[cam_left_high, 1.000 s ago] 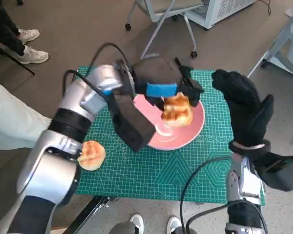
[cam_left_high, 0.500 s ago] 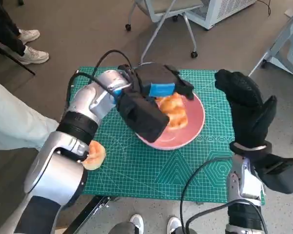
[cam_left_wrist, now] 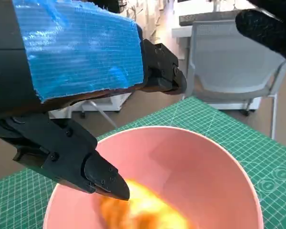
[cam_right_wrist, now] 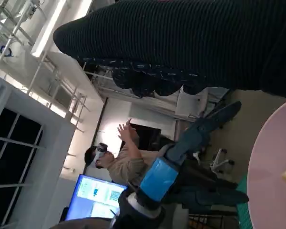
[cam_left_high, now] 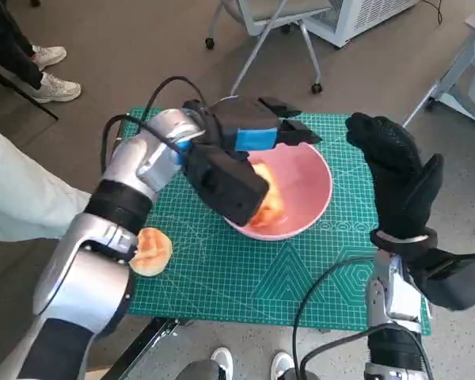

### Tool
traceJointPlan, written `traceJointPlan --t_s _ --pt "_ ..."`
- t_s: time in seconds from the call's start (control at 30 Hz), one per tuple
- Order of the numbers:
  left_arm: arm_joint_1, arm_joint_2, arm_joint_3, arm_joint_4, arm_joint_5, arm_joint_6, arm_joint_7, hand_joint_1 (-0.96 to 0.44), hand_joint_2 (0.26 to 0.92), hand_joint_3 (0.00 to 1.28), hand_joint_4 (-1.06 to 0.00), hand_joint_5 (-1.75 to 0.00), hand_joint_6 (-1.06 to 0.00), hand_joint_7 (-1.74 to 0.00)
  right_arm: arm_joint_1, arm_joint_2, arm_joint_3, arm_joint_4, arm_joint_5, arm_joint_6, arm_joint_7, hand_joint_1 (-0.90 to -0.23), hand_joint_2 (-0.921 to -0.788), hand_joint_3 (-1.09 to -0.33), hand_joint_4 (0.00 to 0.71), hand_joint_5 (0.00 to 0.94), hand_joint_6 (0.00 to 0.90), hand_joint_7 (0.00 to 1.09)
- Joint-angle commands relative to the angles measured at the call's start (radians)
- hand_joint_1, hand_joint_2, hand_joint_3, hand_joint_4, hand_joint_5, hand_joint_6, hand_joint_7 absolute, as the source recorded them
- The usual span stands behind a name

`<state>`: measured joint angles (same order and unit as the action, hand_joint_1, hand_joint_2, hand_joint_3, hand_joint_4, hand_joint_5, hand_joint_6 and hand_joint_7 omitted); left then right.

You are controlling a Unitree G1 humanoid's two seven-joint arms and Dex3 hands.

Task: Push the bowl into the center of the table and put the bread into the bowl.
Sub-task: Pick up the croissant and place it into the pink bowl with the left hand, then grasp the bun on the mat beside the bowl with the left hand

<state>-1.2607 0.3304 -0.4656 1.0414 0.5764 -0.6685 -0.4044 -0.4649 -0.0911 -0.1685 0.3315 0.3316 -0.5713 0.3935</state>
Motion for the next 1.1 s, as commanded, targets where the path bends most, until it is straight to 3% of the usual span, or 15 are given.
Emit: traceJointPlan --t_s 0.03,0.2,0.4,0.7,1.1 --pt "0.030 0.068 0.051 -0.053 -0.071 -0.039 -0.054 -0.22 0.782 0.00 -0.11 0.00 -0.29 -0.07 0.002 0.011 0.006 0.023 0.010 0.005 0.015 -0.675 -0.921 -0.711 0.200 0.000 0.088 0.47" --pt "0.090 0.156 0.113 -0.172 -0.152 -0.050 -0.125 -0.21 0.775 0.00 -0.12 -0.01 -0.31 -0.06 0.002 0.013 0.010 0.021 0.015 0.006 0.023 -0.676 -0.921 -0.713 0.198 0.000 0.093 0.47" --pt "0.227 0.290 0.201 -0.428 -0.261 -0.014 -0.220 -0.19 0.759 0.00 -0.16 -0.02 -0.34 -0.06 0.006 0.012 0.016 0.012 0.021 0.011 0.027 -0.680 -0.921 -0.716 0.196 0.000 0.099 0.48" --pt "0.445 0.486 0.320 -0.662 -0.347 -0.008 -0.277 -0.22 0.726 0.00 -0.21 -0.02 -0.37 -0.06 -0.001 0.009 0.018 0.006 0.025 0.025 0.033 -0.681 -0.921 -0.716 0.196 0.001 0.099 0.48" --pt "0.693 0.602 0.423 -0.863 -0.426 0.070 -0.328 -0.23 0.712 0.00 -0.23 -0.02 -0.39 -0.05 -0.017 0.005 0.014 0.029 0.041 0.034 0.066 -0.691 -0.921 -0.717 0.195 0.000 0.095 0.49"
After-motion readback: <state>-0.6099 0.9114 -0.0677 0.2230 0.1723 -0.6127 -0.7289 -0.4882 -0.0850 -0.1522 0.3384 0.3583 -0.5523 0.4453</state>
